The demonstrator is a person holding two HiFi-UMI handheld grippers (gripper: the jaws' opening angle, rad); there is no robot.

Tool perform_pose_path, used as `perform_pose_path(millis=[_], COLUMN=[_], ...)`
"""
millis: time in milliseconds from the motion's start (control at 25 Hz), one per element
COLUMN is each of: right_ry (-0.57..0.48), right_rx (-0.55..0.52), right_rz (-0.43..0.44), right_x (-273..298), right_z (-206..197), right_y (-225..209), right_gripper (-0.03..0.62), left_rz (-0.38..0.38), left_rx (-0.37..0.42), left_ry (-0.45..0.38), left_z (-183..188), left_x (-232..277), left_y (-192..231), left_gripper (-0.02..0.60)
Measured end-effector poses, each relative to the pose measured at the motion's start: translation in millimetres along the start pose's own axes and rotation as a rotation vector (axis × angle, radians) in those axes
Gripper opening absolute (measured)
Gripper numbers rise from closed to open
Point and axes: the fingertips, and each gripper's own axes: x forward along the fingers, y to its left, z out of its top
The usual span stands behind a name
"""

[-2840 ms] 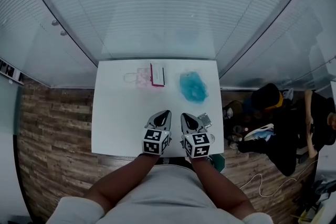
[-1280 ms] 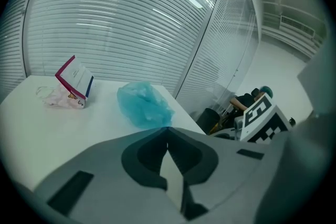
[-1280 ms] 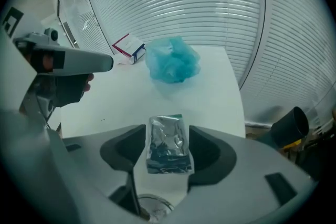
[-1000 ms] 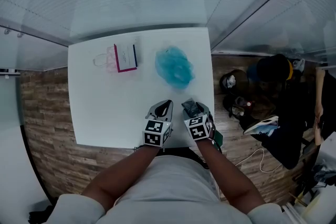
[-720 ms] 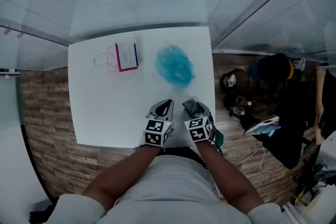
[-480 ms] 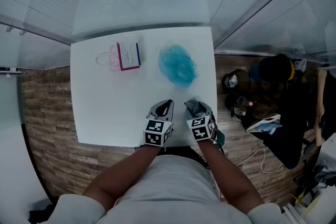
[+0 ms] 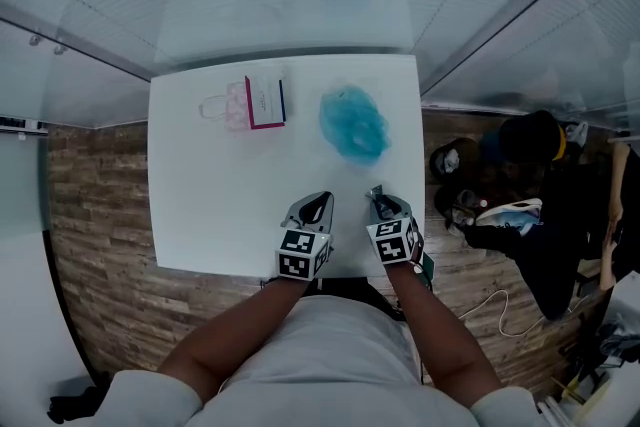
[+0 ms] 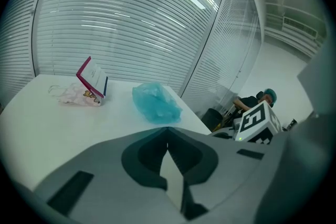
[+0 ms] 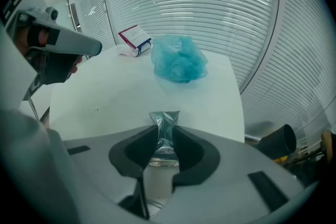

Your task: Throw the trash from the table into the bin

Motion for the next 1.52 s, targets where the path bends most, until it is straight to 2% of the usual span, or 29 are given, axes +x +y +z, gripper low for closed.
perform_pose_path(millis=[280,520,840,1160,1400,1520], right_ry=[-0.025,-0.113,-0.257,-0.435,-0.577,-0.630], right_rx=[0.035,0.082,0.111,0.144,0.139,0.134], right_rz=[-0.026,-0.031,-0.061,-0.077,-0.113,-0.147], right_x=[-4.1,-22.6,-59.8,-121.2,-174.8,-197.8], right_z=[8.0,32.5,74.7,124.1,143.1,152.3], right_y=[1.8,21.5,54.5,96.0,127.2,129.1], right_gripper=[0.089,0.087,0.087,0.087,0.087,0.087], left_rz=[-0.003,-0.016,-0.052,-0.076,-0.107,-0.122], left_rx=[0.012,0.034,0.073,0.117,0.151,0.171], left_ry=[-0.017,-0.030,-0.079,-0.156,-0.231,-0.272], left_z=[4.4,7.2,23.9,52.5,77.5,89.7], left_x=[-19.1,-36.0,-62.8,-104.3,-136.6,-148.4], left_y=[8.4,18.0,19.3,16.9,7.6,1.8], left_gripper=[0.005,0.005,0.005,0.005,0.005,0.005])
